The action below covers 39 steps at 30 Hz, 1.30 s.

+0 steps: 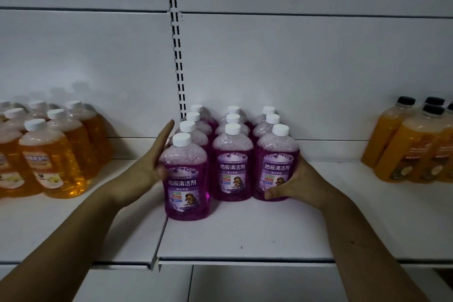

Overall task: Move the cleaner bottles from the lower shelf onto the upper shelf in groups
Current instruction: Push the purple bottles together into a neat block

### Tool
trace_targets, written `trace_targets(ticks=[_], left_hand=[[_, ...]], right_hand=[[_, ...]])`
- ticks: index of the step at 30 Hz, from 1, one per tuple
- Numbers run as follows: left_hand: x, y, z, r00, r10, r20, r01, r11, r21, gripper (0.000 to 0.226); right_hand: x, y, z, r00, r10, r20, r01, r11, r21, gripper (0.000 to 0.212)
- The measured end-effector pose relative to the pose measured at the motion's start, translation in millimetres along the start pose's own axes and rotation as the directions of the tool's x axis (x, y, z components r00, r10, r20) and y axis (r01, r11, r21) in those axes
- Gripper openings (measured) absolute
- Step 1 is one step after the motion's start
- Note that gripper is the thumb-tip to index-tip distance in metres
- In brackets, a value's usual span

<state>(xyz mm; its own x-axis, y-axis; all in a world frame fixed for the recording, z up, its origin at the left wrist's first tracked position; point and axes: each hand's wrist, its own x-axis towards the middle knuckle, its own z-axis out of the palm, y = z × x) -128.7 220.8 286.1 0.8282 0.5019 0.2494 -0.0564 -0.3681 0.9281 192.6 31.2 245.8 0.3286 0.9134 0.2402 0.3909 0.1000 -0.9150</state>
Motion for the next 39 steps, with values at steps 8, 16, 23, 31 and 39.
trace_targets(ticks=[8, 16, 23, 31, 39], left_hand=[[-13, -20, 5, 0.995, 0.023, 0.095, -0.044, 0.974, 0.223, 0.152], [-15, -21, 7, 0.996, 0.054, 0.065, -0.069, 0.967, 0.244, 0.151], [-16, -18, 5, 0.999, 0.02, 0.046, -0.033, 0.953, 0.3, 0.152], [-42, -2, 15, 0.991, -0.056, -0.123, 0.109, 0.87, 0.481, 0.129], [-101, -3, 20, 0.951, 0.047, -0.305, 0.187, 0.699, 0.69, 0.109]], right_hand=[[-3, -2, -2, 0.998, 0.06, 0.016, -0.057, 0.988, -0.143, 0.111], [-3, -4, -1, 0.999, 0.048, -0.011, -0.049, 0.981, -0.188, 0.111], [-4, -4, 0, 0.998, 0.045, -0.038, -0.052, 0.971, -0.232, 0.111], [-26, -29, 11, 0.994, 0.057, -0.092, -0.079, 0.965, -0.252, 0.122], [-98, -74, 50, 0.916, 0.125, -0.38, -0.298, 0.847, -0.44, 0.115]])
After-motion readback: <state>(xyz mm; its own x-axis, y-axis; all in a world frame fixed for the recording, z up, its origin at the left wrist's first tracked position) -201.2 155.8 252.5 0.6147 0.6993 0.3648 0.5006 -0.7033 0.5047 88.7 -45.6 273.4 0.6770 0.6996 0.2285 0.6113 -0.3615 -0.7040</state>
